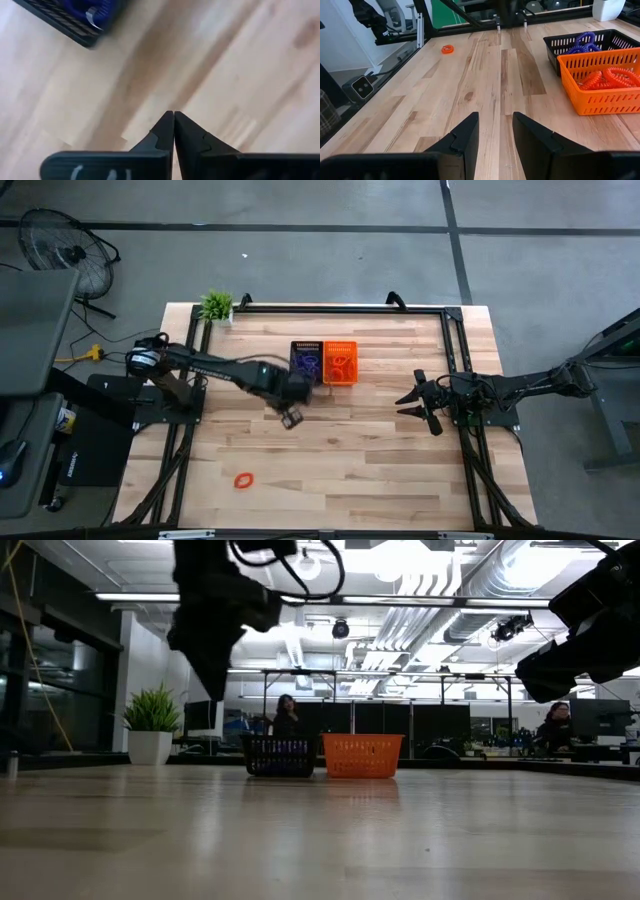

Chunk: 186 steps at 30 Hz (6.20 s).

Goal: Sort spring keychains into baskets
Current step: Put the orange spring keychain into the orange basket

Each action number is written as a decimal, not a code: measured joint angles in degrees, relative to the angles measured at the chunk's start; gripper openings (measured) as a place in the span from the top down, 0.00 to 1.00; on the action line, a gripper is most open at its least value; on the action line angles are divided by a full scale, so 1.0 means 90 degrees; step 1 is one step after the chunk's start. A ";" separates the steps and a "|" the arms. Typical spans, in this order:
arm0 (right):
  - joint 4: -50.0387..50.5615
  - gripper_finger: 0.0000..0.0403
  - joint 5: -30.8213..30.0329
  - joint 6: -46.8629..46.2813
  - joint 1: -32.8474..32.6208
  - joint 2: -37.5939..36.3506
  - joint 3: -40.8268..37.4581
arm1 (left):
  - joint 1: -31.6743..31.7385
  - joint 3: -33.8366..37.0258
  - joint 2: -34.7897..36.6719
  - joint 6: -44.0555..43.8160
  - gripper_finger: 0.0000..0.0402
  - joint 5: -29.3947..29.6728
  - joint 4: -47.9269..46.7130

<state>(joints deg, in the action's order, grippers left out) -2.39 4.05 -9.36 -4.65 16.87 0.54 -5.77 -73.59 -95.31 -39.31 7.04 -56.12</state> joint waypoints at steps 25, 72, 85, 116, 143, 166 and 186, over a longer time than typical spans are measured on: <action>0.0000 0.72 0.0000 -0.0001 -0.0002 -0.0001 0.0000 | -0.3033 0.1508 0.0590 -0.3282 0.99 -0.0373 0.0375; 0.0000 0.72 0.0000 0.0001 0.0000 -0.0001 0.0000 | -0.4013 0.1803 -0.0087 -0.3946 0.57 -0.1362 0.1627; 0.0000 0.72 0.0000 0.0000 0.0001 -0.0001 -0.0001 | -0.4025 0.1770 -0.0542 -0.3674 0.57 -0.1558 0.1508; 0.0000 0.72 0.0000 0.0002 0.0001 -0.0001 -0.0002 | -0.3858 0.1490 -0.0966 -0.3296 0.91 -0.1597 0.1303; 0.0000 0.72 -0.0001 0.0001 -0.0001 -0.0001 -0.0001 | -0.1837 -0.0900 -0.0979 -0.0430 0.93 0.0450 0.0903; 0.0000 0.72 0.0000 0.0001 -0.0001 -0.0001 -0.0001 | 0.1880 -0.1772 -0.0974 0.0542 0.93 -0.0023 0.2035; 0.0000 0.72 0.0000 0.0002 0.0000 -0.0001 0.0000 | 0.2641 -0.1930 -0.2028 0.0126 0.93 -0.1235 0.2875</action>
<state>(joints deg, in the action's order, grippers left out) -2.39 4.05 -9.34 -4.65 16.86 0.54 18.00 -90.96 -113.56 -38.17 -4.08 -30.24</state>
